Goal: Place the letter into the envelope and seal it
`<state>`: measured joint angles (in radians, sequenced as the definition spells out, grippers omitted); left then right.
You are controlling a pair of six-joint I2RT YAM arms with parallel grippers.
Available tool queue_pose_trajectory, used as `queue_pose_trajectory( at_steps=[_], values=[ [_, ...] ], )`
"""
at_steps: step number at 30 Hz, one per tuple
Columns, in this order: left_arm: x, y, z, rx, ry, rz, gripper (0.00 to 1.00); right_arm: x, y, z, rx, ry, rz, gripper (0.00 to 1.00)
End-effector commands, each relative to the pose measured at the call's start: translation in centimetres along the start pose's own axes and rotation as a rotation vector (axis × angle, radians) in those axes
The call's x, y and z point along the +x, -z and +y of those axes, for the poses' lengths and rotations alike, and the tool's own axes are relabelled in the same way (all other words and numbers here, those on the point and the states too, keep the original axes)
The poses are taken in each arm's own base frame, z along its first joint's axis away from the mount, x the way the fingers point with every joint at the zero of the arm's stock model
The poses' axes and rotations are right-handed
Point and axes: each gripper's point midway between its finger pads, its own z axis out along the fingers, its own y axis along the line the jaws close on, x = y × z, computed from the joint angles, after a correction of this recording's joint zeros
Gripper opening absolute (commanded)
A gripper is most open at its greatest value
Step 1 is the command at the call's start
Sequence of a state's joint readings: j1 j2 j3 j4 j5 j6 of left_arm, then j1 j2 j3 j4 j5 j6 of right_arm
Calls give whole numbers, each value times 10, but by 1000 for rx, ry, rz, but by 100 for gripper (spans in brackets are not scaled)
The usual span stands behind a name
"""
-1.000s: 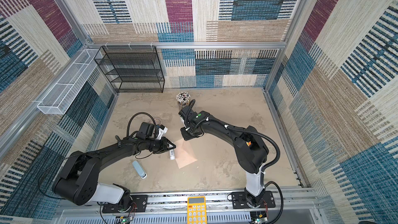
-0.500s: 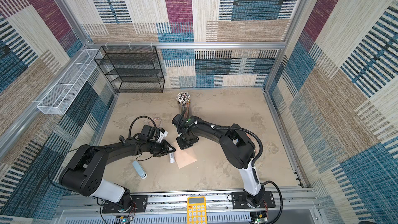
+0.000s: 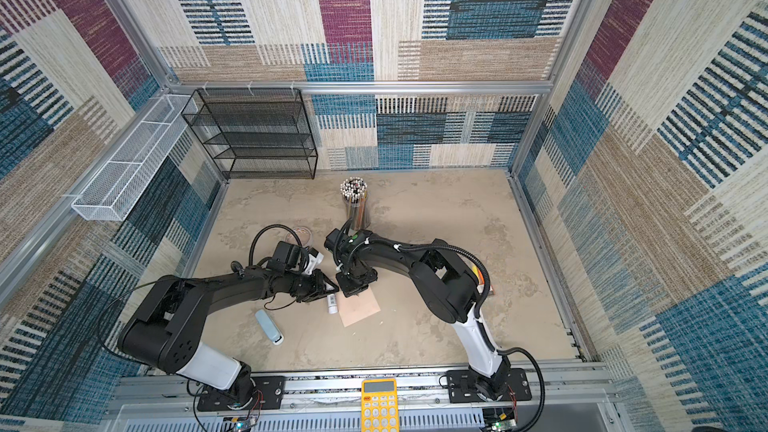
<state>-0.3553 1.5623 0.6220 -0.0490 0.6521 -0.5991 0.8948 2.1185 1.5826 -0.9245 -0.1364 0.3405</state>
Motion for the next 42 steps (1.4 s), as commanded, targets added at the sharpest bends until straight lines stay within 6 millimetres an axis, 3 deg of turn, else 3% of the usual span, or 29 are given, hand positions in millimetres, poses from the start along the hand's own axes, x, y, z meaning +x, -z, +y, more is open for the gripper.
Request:
queue_pose_trajectory(
  at_steps=[1, 11, 24, 42],
  values=[
    [-4, 0, 1, -2, -9, -16, 0, 2, -6, -3, 25, -16, 10, 0],
    [-4, 0, 1, -2, -9, -17, 0, 11, -20, -6, 79, -17, 51, 0],
    [-4, 2, 0, 0, -10, -19, 0, 13, -28, -3, 68, -16, 64, 17],
    [-3, 3, 1, -2, -9, -21, 0, 12, -30, -1, 58, -8, 67, 10]
  ],
)
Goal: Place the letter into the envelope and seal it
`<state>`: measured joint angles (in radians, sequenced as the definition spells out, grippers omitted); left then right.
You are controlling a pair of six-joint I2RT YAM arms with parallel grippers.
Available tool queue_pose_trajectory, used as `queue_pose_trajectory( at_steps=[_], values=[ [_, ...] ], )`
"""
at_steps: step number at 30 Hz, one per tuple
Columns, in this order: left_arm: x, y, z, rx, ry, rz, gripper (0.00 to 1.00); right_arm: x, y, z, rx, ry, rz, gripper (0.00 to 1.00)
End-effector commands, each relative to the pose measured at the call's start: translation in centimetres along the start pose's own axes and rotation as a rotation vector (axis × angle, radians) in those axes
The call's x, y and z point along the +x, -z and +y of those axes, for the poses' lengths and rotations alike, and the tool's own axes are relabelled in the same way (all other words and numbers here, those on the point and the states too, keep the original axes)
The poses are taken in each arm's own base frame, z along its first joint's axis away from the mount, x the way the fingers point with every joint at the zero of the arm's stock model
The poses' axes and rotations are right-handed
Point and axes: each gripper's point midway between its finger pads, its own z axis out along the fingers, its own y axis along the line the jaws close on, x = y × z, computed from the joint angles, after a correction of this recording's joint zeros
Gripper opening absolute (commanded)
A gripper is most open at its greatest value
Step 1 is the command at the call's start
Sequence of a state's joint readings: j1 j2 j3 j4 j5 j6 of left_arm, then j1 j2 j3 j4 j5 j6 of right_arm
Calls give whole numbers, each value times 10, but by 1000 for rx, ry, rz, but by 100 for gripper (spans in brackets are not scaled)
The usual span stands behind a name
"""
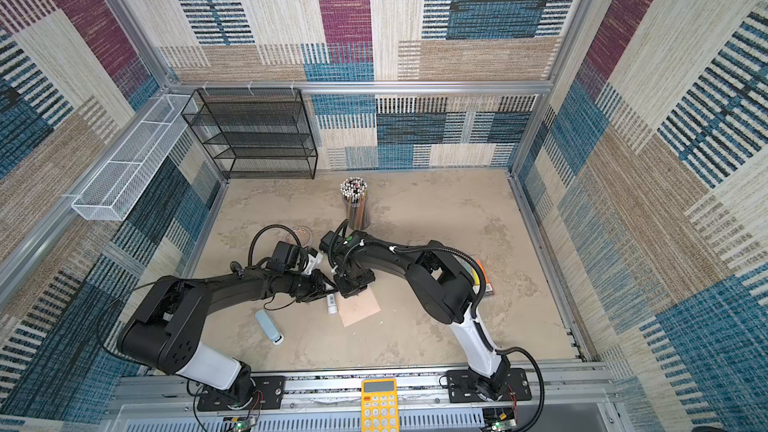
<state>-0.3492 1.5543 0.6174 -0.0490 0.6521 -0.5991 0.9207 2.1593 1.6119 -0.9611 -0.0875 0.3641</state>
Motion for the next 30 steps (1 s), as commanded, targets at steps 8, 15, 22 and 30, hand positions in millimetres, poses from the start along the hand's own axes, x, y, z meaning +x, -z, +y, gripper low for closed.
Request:
queue_pose_trajectory(
  at_steps=[8, 15, 22, 30],
  values=[
    [-3, 1, 0, -3, -10, -13, 0, 7, -22, 3, -14, -10, 41, 15],
    [-3, 2, 0, -3, -13, -15, 0, 7, -23, 2, -10, -9, 39, 15],
    [-3, 2, 1, -5, -10, -16, 0, 8, -23, -1, 4, -4, 42, 9],
    [-2, 2, 1, -5, -10, -13, 0, 6, -22, 3, -21, -11, 37, 15]
  ],
)
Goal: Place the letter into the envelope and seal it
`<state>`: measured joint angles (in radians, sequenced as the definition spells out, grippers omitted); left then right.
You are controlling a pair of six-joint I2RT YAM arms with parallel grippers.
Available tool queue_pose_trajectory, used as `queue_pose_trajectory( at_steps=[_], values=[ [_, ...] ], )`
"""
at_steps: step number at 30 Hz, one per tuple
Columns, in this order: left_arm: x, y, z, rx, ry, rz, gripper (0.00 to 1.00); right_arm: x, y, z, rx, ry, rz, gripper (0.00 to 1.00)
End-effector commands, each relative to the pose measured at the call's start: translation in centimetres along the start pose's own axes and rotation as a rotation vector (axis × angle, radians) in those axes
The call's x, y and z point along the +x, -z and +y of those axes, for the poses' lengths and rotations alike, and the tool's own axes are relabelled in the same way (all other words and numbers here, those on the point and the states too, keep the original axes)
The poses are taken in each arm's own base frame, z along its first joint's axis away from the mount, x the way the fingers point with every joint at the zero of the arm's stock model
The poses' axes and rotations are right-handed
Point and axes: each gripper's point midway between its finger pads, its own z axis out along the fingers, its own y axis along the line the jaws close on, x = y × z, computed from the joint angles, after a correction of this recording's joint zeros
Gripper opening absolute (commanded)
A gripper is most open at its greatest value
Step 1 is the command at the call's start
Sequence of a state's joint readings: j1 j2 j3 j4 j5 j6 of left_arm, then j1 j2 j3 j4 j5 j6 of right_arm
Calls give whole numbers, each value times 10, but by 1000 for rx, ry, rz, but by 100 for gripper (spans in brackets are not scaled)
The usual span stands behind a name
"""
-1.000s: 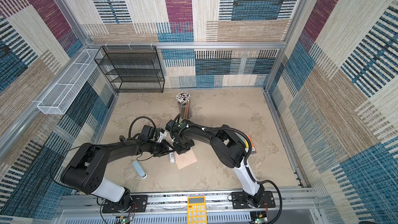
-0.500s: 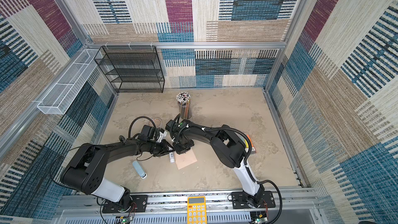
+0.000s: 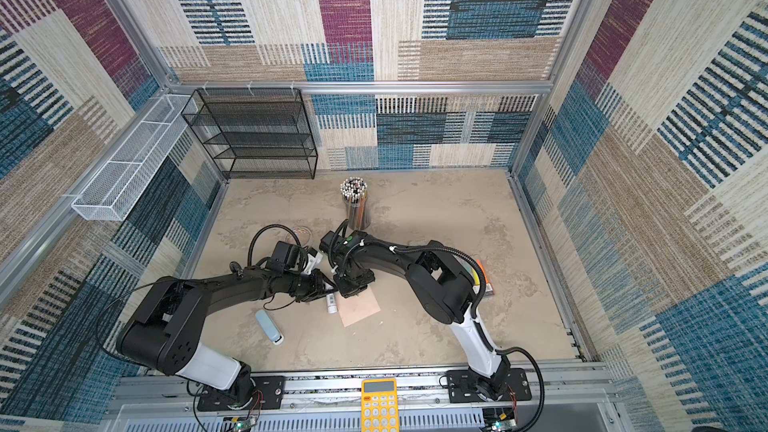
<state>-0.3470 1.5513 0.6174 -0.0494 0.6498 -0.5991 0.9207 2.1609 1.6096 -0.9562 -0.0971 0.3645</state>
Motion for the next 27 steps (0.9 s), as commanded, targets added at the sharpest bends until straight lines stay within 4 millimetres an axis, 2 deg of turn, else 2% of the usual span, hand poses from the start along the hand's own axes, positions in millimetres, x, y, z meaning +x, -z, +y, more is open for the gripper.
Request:
queue_pose_trajectory(
  at_steps=[1, 6, 19, 27],
  values=[
    [-1, 1, 1, -4, -10, -9, 0, 6, -21, 2, -13, -12, 33, 16],
    [-1, 1, 1, -5, -10, -10, 0, 6, -21, 0, -2, -11, 30, 18],
    [-1, 2, 1, -5, -12, -10, 0, 7, -21, -2, 11, -5, 35, 10],
    [-1, 2, 1, -5, -10, -9, 0, 4, -19, 4, -20, -6, 30, 18]
  ],
)
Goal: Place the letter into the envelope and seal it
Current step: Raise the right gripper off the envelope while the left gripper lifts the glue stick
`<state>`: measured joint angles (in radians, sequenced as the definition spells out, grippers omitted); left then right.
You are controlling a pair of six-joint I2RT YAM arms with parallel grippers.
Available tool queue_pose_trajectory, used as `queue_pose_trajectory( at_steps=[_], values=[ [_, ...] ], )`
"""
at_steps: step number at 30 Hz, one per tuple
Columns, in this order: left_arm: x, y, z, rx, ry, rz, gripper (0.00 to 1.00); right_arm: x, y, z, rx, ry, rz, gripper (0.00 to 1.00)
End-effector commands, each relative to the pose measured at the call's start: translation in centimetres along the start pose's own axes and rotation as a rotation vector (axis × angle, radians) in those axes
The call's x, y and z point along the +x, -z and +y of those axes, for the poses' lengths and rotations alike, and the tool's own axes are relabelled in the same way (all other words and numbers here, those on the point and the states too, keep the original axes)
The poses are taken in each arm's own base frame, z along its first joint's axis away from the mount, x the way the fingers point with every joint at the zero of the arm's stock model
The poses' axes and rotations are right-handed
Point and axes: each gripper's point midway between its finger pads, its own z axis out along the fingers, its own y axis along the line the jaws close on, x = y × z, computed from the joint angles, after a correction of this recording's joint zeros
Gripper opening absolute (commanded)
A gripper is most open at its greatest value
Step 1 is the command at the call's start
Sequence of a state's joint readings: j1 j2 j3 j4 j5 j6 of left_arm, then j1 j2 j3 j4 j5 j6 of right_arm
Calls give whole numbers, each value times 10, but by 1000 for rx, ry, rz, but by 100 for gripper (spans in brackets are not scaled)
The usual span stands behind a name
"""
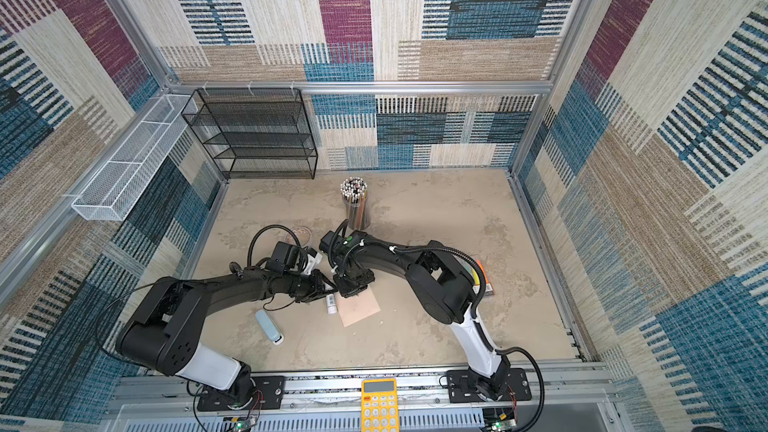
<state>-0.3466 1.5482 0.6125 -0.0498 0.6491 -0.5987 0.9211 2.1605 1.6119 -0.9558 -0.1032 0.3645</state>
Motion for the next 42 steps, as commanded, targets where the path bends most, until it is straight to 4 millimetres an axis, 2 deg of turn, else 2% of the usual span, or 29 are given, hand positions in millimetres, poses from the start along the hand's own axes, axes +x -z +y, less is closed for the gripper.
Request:
queue_pose_trajectory(
  at_steps=[1, 7, 9, 14, 20, 24, 27, 31, 35, 38, 41, 42],
  values=[
    [-2, 1, 0, -3, -12, -10, 0, 4, -19, 3, -17, -7, 29, 18],
    [-2, 1, 1, -7, -10, -8, 0, 4, -12, -4, 22, -3, 19, 18],
    [-2, 0, 2, -10, -9, -6, 0, -8, 4, -3, 22, -3, -26, 18],
    [-2, 1, 5, -25, -5, -1, 0, -22, 44, -7, 22, -4, -95, 23],
    [-1, 3, 6, -40, -1, 1, 0, -28, 83, -23, 13, -39, -160, 27],
    [-4, 6, 0, -27, -13, -4, 0, -32, 107, -35, 5, -57, -222, 27],
    [-10, 11, -14, 12, -39, -20, 3, -41, 129, -41, -2, -59, -320, 27],
    [-21, 24, -42, 77, -99, -56, 8, -55, 166, -41, -36, -32, -533, 27],
    [-28, 44, -65, 89, -157, -86, 13, -63, 218, -41, -76, 1, -800, 30],
    [-34, 67, -85, 85, -223, -134, 15, -54, 261, -37, -126, 67, -1030, 34],
    [-41, 96, -111, 102, -311, -211, 16, -33, 305, -40, -151, 127, -1298, 38],
    [-44, 107, -122, 115, -344, -245, 16, -23, 310, -43, -152, 143, -1369, 39]
  ],
)
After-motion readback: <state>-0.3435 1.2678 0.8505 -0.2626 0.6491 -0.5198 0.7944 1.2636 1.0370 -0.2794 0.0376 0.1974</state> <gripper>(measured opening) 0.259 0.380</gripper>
